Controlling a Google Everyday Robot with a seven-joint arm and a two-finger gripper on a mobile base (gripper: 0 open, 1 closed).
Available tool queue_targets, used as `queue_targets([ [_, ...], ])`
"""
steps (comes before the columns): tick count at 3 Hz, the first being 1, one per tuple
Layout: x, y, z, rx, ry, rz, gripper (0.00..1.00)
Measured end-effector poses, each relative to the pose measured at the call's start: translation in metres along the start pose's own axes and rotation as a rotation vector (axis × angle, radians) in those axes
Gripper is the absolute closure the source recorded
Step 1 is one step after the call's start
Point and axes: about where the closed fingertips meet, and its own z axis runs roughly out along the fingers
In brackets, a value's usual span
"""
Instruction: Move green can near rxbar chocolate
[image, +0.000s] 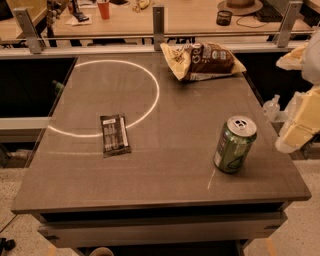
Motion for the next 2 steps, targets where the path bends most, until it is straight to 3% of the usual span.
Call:
queue_targets([
  [1,0.029,0.007,0.028,-0.006,-0.162,0.078,0.00],
  [2,0.050,0.012,0.077,-0.003,-0.361,0.109,0.00],
])
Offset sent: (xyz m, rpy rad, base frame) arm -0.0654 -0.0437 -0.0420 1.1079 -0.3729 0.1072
